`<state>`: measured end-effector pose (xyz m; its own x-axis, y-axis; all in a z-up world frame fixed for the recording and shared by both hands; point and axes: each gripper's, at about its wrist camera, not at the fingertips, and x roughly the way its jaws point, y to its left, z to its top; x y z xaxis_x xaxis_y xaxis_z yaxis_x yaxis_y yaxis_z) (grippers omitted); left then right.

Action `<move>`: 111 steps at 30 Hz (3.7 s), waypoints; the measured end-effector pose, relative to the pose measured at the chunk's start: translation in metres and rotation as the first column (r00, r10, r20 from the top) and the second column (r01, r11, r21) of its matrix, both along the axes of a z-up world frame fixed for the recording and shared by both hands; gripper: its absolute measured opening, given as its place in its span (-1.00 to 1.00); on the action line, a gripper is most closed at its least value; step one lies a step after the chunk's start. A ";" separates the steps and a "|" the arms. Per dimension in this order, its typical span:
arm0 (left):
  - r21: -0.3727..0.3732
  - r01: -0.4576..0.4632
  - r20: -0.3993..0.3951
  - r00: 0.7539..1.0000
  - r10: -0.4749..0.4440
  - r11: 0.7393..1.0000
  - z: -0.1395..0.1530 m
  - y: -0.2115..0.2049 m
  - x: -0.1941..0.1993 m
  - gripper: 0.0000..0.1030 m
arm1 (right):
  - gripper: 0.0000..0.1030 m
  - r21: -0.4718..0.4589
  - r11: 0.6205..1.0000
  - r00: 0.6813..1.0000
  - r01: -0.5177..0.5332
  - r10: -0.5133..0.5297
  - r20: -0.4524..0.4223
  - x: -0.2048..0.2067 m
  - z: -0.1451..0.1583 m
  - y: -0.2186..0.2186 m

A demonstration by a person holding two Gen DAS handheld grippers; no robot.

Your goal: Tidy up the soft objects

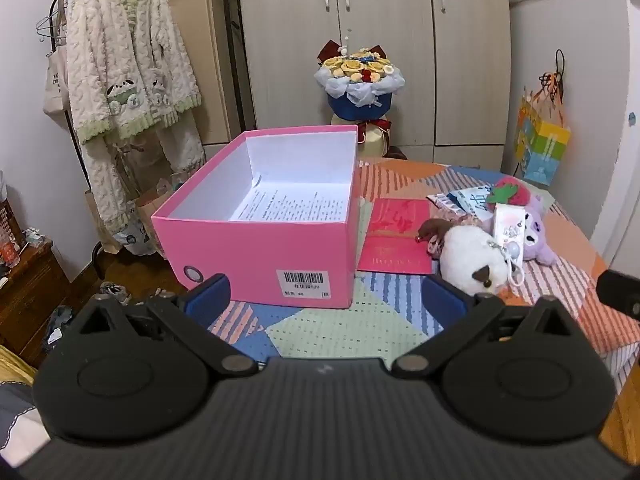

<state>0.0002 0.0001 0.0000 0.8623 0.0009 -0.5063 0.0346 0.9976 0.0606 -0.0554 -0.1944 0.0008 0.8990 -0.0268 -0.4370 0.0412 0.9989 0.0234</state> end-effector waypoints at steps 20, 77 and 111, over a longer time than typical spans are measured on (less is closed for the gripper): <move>-0.045 0.033 0.050 0.998 -0.031 0.998 -0.009 0.010 -0.011 0.97 | 0.97 -0.002 1.000 1.000 0.000 0.000 -0.014 -0.007 -0.004 -0.003; -0.042 0.068 0.088 0.994 -0.065 0.997 -0.001 0.013 -0.038 1.00 | 0.97 -0.047 0.999 1.000 0.010 -0.009 0.021 -0.033 0.001 0.000; -0.116 0.325 0.057 0.946 -0.320 0.939 -0.005 -0.036 0.040 0.80 | 0.89 -0.066 0.959 0.961 -0.274 0.275 0.009 0.052 -0.044 -0.005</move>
